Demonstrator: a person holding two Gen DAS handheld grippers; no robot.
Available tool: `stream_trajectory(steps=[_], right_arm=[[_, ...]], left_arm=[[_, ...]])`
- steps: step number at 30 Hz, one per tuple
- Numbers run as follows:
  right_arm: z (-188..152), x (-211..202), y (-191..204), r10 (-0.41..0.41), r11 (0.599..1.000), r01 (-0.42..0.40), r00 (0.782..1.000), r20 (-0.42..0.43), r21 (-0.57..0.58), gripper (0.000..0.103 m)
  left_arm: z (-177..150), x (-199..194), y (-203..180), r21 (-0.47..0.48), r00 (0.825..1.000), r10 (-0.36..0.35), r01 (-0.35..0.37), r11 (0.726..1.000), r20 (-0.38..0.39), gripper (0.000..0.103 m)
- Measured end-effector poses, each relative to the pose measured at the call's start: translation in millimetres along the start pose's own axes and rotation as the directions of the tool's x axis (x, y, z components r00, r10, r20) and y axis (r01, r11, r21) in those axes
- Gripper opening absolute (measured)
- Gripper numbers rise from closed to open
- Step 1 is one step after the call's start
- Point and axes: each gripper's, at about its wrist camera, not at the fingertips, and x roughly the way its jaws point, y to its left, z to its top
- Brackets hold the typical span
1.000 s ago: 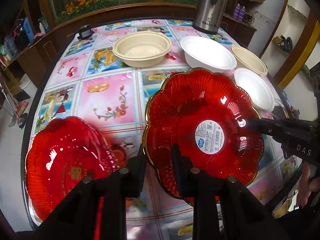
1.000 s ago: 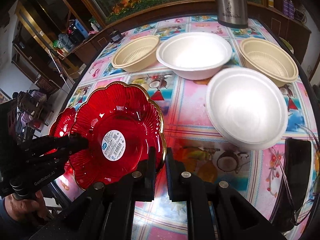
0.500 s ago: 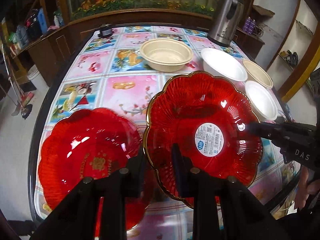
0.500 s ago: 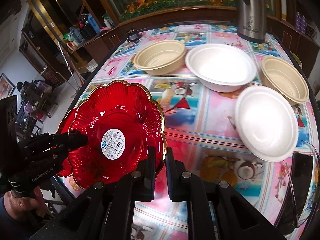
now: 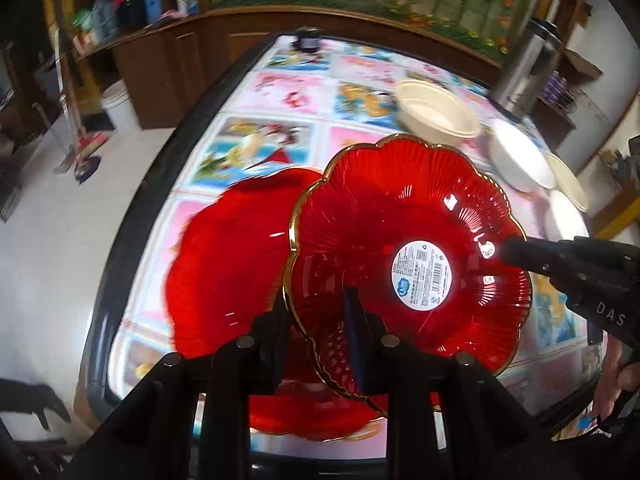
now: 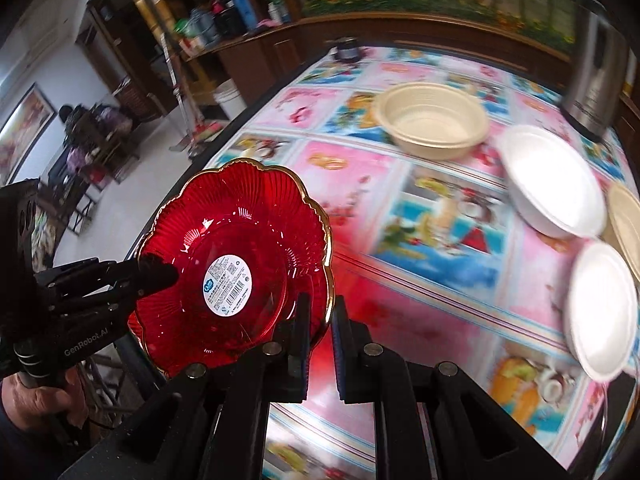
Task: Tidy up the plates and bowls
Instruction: 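Lower the sticker plate onto the wedding plate and open the left gripper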
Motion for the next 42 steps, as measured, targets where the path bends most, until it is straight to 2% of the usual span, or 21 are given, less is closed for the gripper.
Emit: stream_trajectory(steps=[9,21,25,29,32,34,36,42], right_arm=[[14.9,40.5,45.8,0.015,0.997,-0.018,0.999,-0.047,-0.075,0.011],[19.1,76.4,47.4,-0.01,0.999,0.006,0.993,-0.121,-0.038,0.012],[20.2,81.8,45.0,-0.008,1.0,0.004,0.992,-0.127,-0.028,0.015],[21.5,84.5,46.7,-0.012,0.999,0.007,0.99,-0.137,-0.037,0.016],[21.3,86.7,54.9,-0.004,0.998,-0.007,0.987,-0.162,-0.069,0.028],[21.1,88.3,61.3,0.014,0.995,-0.03,0.985,-0.174,-0.092,0.05],[19.5,89.3,67.8,0.021,0.993,-0.043,0.982,-0.189,-0.113,0.059],[19.7,89.6,66.1,0.046,0.993,-0.068,0.976,-0.212,-0.098,0.061]], left_arm=[[-8.1,15.7,45.8,-0.056,0.998,0.028,-0.031,0.998,-0.059,0.026],[-2.5,41.8,55.4,-0.021,0.992,0.016,-0.019,1.0,-0.124,0.032],[0.7,45.4,54.2,-0.015,0.992,0.005,-0.007,1.0,-0.128,0.041],[3.1,47.3,48.4,0.003,0.992,-0.009,0.01,1.0,-0.126,0.059],[4.8,46.4,47.0,-0.003,0.991,-0.039,0.039,0.999,-0.126,0.069],[5.8,46.3,45.9,-0.008,0.99,-0.055,0.054,0.998,-0.13,0.073],[5.8,46.6,45.8,-0.012,0.99,-0.056,0.055,0.998,-0.133,0.074],[7.6,45.7,47.7,-0.035,0.986,-0.087,0.083,0.996,-0.145,0.079]])
